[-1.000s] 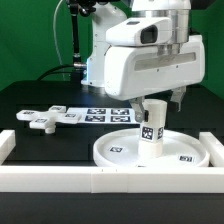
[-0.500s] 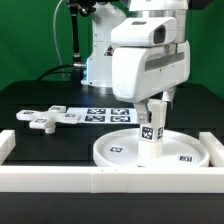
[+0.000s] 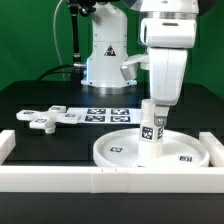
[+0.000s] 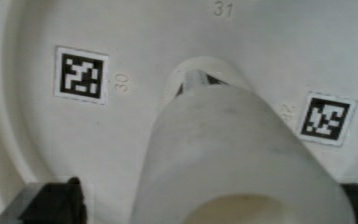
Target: Assemble round table
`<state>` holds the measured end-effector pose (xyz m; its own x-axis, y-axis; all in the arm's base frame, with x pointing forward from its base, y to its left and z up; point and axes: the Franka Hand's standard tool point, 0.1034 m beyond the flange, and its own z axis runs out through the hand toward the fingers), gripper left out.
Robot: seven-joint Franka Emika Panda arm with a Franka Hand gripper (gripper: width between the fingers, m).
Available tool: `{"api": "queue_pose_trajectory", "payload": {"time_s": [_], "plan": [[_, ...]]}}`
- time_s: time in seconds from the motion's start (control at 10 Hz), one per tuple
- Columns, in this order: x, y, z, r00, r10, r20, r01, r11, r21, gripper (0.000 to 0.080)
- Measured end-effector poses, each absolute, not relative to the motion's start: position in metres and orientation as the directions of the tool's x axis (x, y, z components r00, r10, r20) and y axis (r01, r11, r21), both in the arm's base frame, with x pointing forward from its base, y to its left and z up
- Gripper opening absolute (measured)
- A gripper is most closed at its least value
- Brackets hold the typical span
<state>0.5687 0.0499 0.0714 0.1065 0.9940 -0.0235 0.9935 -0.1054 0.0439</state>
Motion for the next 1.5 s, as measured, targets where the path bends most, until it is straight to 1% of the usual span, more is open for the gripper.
{"api": "queue_pose_trajectory", "payload": {"time_s": [0.2,0.3,0.5,0.7,0.8,1.1,1.2,1.3,1.4,1.5], "plan": [[0.5691,0.0471,0.0713,-0.043,0.998,-0.041,0.998,0.044,0.043,0.0649],[0.5700,0.0482,0.0708,-0.151,0.987,-0.061,0.987,0.154,0.049,0.0649],[0.5704,0.0473,0.0705,-0.320,0.942,-0.098,0.945,0.324,0.037,0.0649],[0.5701,0.0469,0.0702,-0.410,0.905,-0.113,0.909,0.415,0.025,0.0649],[0.5696,0.0460,0.0698,-0.487,0.865,-0.122,0.870,0.492,0.013,0.0649],[0.5688,0.0425,0.0690,-0.638,0.758,-0.135,0.767,0.642,-0.018,0.0649],[0.5689,0.0402,0.0690,-0.662,0.737,-0.135,0.746,0.666,-0.023,0.0621],[0.5689,0.0400,0.0690,-0.659,0.740,-0.135,0.749,0.662,-0.023,0.0621],[0.5689,0.0397,0.0689,-0.657,0.742,-0.135,0.751,0.660,-0.023,0.0430],[0.5687,0.0389,0.0688,-0.656,0.743,-0.135,0.751,0.660,-0.024,0.0430]]}}
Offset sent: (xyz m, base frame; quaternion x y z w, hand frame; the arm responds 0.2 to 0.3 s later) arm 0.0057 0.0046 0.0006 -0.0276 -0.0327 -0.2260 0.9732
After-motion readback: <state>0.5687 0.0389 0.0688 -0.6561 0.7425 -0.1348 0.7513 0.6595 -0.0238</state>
